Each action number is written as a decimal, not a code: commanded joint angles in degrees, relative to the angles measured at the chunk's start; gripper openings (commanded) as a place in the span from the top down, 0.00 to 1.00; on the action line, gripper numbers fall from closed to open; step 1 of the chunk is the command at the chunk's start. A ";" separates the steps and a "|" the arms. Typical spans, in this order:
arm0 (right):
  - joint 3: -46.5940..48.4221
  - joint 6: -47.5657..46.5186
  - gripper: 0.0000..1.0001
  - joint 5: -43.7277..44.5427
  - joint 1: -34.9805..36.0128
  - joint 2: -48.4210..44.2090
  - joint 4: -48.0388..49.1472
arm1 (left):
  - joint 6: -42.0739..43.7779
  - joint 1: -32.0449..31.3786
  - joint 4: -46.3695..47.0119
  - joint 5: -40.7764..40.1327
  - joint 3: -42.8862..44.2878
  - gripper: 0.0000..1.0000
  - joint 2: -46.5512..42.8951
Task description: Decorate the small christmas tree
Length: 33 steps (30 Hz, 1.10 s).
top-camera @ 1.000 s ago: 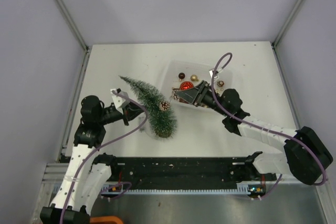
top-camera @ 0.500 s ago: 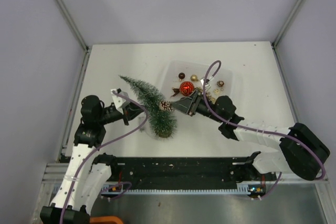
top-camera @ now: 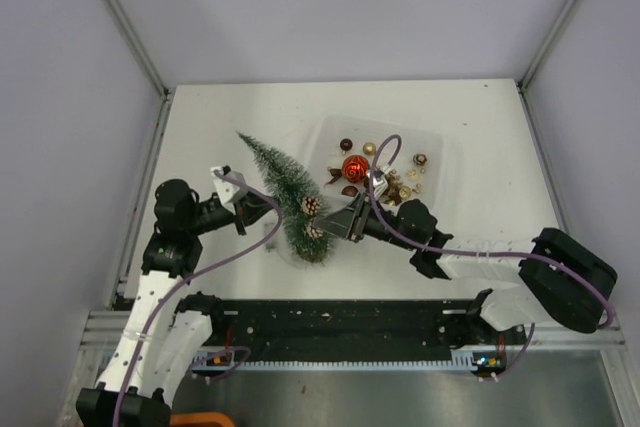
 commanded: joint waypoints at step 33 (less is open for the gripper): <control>20.71 -19.30 0.85 -7.86 -16.68 -14.52 -32.27 | 5.32 -0.86 1.31 5.79 5.04 1.00 4.85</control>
